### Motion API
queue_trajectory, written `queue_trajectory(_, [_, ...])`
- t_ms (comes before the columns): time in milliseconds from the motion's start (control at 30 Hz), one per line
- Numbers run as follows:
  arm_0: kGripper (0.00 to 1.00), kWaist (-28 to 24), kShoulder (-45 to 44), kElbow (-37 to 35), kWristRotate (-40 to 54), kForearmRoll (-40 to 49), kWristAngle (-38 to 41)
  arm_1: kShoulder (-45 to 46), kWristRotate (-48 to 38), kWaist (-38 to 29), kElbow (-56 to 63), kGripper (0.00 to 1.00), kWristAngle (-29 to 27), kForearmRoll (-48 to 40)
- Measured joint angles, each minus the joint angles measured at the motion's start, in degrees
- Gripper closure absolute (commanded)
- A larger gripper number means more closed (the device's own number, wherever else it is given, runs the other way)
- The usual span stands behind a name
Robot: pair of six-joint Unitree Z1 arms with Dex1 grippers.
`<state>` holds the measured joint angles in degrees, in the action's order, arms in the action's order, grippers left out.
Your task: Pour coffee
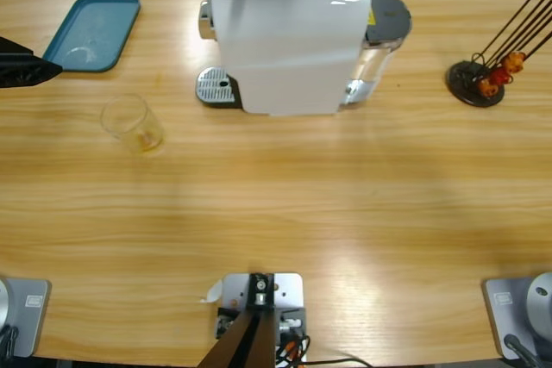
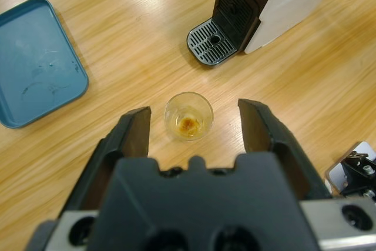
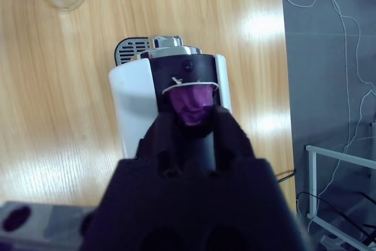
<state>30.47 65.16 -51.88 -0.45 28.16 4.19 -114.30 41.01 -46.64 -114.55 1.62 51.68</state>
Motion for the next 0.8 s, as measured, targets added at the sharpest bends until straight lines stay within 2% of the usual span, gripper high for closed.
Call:
queue_trajectory(333, [0.362,0.0,0.0,0.0,0.0,0.0,0.48,-0.03,0.0,0.37,-1.7,0.375,-0.34,0.96])
queue_trajectory(467, [0.359,0.0,0.0,0.0,0.0,0.0,0.66,-0.05,-0.22,-0.57,-5.86,0.054,-1.57,3.52])
queue_trajectory(533, [0.358,0.0,0.0,0.0,0.0,0.0,0.76,0.03,-0.89,-2.79,-8.61,0.0,-2.46,3.92])
queue_trajectory(633, [0.358,0.0,0.0,0.01,0.0,-0.01,0.99,0.67,-3.97,-8.33,-12.19,0.0,-7.72,5.45])
queue_trajectory(700, [0.358,0.0,0.0,0.02,0.0,-0.01,1.07,2.83,-8.51,-11.57,-12.86,0.0,-15.99,7.34])
queue_trajectory(733, [0.358,0.0,0.0,0.02,0.0,-0.01,1.07,4.08,-10.66,-12.41,-13.12,0.005,-20.84,8.77])
queue_trajectory(767, [0.358,0.01,0.0,0.03,0.0,-0.01,1.07,5.55,-12.68,-12.79,-13.29,0.139,-25.37,10.41])
queue_trajectory(800, [0.358,0.06,0.0,0.05,0.0,-0.01,1.08,7.05,-14.81,-12.91,-13.29,0.424,-29.97,12.13])
